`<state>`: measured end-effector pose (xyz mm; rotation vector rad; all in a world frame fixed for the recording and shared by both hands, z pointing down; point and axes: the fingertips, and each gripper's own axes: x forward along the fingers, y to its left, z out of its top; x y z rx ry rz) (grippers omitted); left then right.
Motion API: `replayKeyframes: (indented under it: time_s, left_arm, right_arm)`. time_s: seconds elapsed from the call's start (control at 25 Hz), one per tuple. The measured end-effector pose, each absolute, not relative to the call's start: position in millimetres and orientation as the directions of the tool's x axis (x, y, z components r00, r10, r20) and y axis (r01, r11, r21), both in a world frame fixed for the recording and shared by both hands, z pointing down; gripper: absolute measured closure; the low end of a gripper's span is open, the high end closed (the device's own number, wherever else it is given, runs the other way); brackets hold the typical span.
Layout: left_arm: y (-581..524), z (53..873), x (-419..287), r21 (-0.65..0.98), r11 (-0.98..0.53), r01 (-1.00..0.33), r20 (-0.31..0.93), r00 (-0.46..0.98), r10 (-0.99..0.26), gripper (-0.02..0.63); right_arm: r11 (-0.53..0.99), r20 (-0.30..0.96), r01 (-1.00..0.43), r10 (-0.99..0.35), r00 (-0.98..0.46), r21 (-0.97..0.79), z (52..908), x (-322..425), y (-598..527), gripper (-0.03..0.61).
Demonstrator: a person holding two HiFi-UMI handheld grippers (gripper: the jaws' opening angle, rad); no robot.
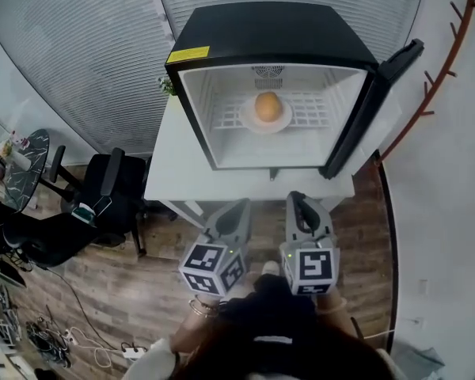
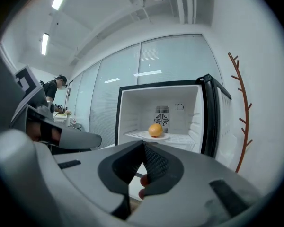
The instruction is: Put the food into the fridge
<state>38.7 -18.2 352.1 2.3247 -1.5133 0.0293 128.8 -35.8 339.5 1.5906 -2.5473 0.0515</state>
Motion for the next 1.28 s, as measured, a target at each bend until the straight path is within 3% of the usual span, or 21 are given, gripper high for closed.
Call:
replayKeyframes:
  time_s: [0.84,1.28]
  left_arm:
    - [120,357,40,0.291,-0.366,-0.884,0.172,0.425,-0.889,0.614]
    - [163,364,23,0.264,-0.305,-0.915,0.141,0.349,-0.926,0.614]
  right_arm:
    - [0.426,0.138,-0.899,-0.901,-0.411,0.101,340,135,101,0.584]
    - [0.455,0.124,-0.885,-0.888,-0.443,0.097,344,129,145,0.584]
